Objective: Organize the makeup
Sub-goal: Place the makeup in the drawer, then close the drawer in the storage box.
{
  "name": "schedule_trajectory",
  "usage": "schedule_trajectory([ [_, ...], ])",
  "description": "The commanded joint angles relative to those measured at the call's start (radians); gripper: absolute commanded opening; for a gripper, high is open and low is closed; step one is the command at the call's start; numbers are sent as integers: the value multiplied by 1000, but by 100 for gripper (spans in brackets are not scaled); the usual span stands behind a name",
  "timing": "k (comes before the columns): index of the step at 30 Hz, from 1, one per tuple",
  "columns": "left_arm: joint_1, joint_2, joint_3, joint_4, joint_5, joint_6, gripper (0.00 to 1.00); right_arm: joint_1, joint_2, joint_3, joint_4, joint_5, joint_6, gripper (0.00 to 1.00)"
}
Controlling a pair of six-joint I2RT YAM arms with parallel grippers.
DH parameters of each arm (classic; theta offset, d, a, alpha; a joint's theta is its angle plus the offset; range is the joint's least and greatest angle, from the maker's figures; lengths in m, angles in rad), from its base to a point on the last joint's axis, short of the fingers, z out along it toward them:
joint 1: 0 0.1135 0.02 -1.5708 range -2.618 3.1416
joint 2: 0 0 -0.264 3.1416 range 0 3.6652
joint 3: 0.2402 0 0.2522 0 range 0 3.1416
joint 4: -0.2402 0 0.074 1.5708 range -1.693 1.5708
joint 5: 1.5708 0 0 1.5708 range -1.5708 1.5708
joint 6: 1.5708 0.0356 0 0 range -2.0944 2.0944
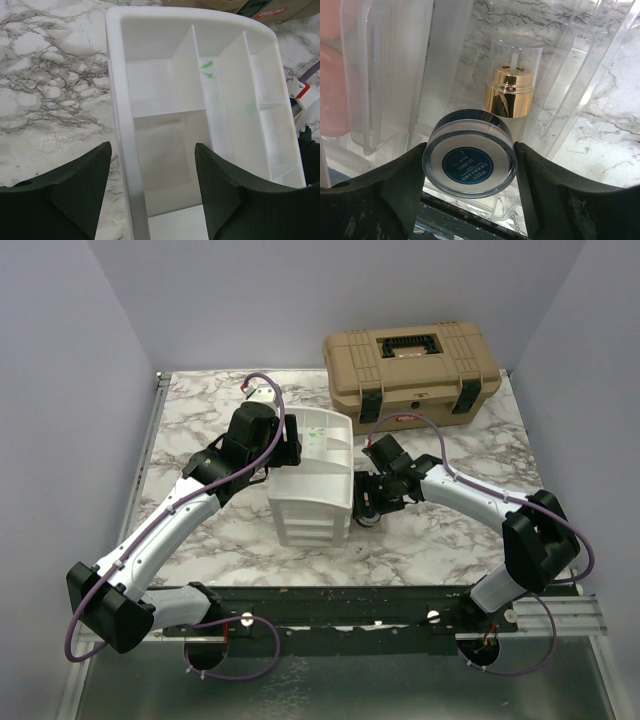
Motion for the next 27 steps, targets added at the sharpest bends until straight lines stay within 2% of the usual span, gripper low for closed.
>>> schedule_trajectory([
  [1,2,2,13,-49,10,7,69,14,24,19,-16,22,-13,74],
  [5,1,12,18,-50,7,10,69,14,22,26,-40,53,-10,80],
  [13,2,10,15,-49,7,15,69,14,24,31,-40,49,5,80],
  [16,1,12,11,-49,7,16,69,14,14,28,-38,37,3,61],
  [22,1,10,4,-49,6,13,69,14,-19,22,-38,31,1,41],
  [25,2,10,4,-48,7,12,69,14,-38,4,4,-18,7,31],
  [27,0,13,6,-49,7,11,69,13,-38,-6,40,-57,26,28],
])
